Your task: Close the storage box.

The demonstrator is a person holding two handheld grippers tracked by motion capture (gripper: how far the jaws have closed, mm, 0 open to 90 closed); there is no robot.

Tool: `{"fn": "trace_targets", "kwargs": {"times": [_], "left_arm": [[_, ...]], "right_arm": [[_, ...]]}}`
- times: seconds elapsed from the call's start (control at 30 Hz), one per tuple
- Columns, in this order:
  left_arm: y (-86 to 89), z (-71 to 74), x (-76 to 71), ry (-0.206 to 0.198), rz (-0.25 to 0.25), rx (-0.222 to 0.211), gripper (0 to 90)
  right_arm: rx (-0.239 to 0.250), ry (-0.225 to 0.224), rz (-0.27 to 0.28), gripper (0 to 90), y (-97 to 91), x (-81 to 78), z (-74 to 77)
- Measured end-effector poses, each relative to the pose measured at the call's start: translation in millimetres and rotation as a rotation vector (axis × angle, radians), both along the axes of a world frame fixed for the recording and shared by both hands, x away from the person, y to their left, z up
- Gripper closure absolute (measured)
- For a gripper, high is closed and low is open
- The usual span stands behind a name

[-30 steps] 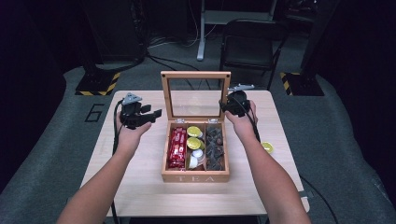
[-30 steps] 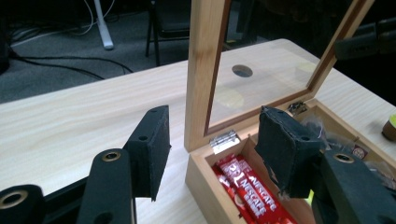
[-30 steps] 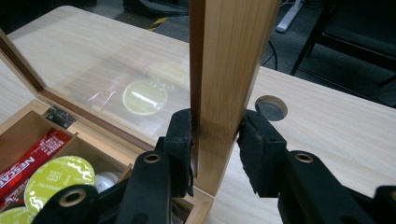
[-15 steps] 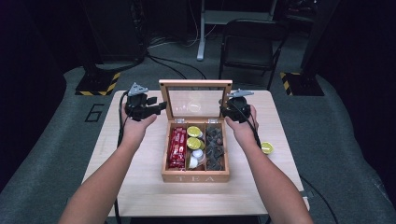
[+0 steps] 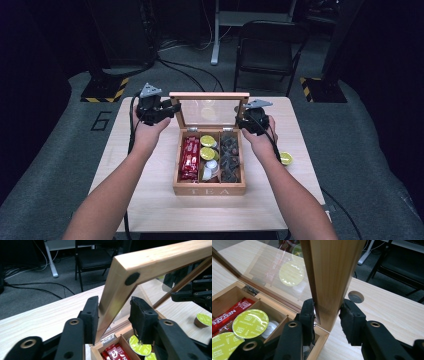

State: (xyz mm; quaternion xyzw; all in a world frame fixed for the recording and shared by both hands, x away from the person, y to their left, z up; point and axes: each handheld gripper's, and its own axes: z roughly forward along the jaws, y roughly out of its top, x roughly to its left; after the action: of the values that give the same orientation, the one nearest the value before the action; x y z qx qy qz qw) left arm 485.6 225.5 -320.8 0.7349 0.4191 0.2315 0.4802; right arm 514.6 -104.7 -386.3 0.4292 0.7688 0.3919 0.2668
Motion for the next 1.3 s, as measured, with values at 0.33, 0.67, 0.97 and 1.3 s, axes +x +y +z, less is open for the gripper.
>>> {"fn": "trace_targets", "kwargs": {"times": [0.33, 0.67, 0.97, 1.3], "left_arm": [[0.3, -3.6, -7.2, -0.031, -0.013, 0.027, 62.9], [2.4, -6.9, -18.2, -0.029, -0.040, 0.042, 62.6], [5.8, -17.6, -31.4, -0.029, -0.056, 0.001, 61.1], [8.6, -31.2, -54.5, -0.029, -0.101, 0.038, 59.9]], "right_arm": [[0.050, 0.013, 0.008, 61.9, -4.5, -5.6, -2.5], [0.099, 0.032, 0.040, 56.7, -11.8, -17.6, -1.2], [0.124, 0.013, 0.053, 51.8, -13.0, -39.3, 4.8], [0.169, 0.004, 0.111, 48.3, -23.6, -69.1, 11.0]]}}
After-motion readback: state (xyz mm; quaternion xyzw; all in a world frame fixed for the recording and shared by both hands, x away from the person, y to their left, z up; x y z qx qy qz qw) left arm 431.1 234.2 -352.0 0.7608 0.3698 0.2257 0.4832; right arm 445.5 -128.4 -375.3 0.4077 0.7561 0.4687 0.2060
